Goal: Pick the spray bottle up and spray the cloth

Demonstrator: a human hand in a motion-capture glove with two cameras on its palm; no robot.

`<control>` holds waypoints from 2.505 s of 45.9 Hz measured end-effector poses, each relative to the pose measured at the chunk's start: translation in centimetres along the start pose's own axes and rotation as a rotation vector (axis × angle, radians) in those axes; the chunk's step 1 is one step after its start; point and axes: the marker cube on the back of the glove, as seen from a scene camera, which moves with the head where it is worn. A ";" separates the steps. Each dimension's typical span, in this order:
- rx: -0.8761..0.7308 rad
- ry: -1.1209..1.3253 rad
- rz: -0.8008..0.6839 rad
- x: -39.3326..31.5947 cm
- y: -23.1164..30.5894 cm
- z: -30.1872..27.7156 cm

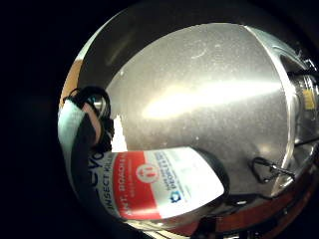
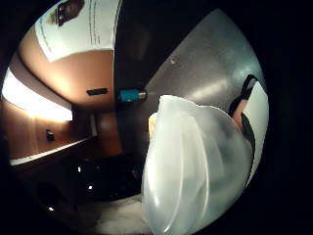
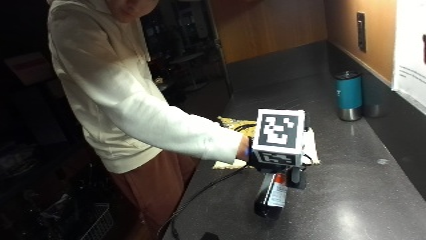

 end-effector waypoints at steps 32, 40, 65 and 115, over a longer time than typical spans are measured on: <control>-0.399 0.855 -0.279 -15.5 8.7 5.9; -0.421 0.988 -0.150 -15.5 9.1 9.2; -0.425 1.025 -0.276 -19.4 10.8 9.4; 0.240 -0.737 -0.423 -42.4 10.0 26.7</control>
